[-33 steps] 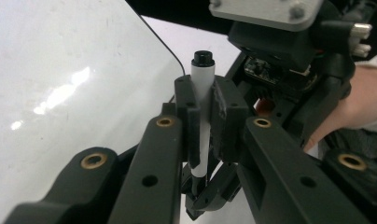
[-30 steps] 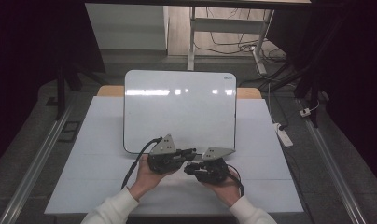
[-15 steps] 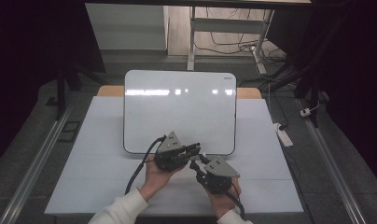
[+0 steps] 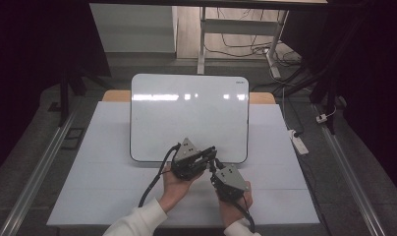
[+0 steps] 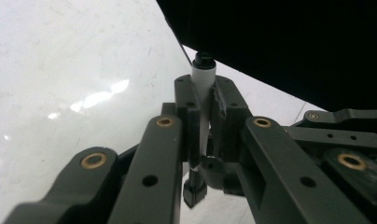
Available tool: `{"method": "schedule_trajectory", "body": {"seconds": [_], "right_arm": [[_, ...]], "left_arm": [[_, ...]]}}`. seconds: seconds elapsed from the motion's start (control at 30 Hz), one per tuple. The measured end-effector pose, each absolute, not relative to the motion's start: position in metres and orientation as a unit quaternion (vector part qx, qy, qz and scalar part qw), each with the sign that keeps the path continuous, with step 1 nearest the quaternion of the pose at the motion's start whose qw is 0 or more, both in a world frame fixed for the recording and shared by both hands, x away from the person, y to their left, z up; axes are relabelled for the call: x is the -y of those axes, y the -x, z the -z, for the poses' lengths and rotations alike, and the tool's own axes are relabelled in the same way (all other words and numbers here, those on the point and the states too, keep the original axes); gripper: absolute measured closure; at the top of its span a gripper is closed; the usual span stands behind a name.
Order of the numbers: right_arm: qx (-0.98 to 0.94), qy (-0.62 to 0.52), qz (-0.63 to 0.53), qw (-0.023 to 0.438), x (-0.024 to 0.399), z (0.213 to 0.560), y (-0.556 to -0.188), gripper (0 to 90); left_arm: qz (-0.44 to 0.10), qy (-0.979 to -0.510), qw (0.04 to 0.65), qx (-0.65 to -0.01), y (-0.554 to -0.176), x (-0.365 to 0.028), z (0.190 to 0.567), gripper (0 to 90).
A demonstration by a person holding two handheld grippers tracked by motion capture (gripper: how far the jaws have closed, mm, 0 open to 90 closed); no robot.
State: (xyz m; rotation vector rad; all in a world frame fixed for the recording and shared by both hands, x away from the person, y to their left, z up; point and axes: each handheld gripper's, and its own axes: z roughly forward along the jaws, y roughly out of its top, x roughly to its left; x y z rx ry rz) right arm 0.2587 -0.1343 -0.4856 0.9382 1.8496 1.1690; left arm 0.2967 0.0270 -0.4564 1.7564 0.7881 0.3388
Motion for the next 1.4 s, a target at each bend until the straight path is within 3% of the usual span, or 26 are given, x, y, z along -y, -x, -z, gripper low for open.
{"method": "schedule_trajectory", "body": {"seconds": [0.23, 0.37, 0.57, 1.0, 1.4], "right_arm": [[-0.722, -0.364, -0.456, 0.372, 0.143, 0.484, -0.265, 81.1], [-0.719, -0.36, -0.47, 0.364, 0.148, 0.479, -0.266, 81.2], [-0.704, -0.37, -0.489, 0.358, 0.17, 0.452, -0.28, 81.2], [-0.703, -0.433, -0.485, 0.287, 0.209, 0.372, -0.362, 81.1], [-0.736, -0.451, -0.438, 0.251, 0.207, 0.344, -0.415, 81.1]], "left_arm": [[-0.135, -0.739, 0.571, -0.331, -0.297, -0.026, 0.458, 79.4], [-0.133, -0.735, 0.583, -0.321, -0.293, -0.035, 0.452, 60.4], [-0.152, -0.751, 0.566, -0.303, -0.279, -0.08, 0.443, 48.2], [-0.145, -0.788, 0.487, -0.349, -0.235, -0.188, 0.473, 34.2], [-0.142, -0.776, 0.47, -0.397, -0.223, -0.231, 0.493, 31.6]]}}
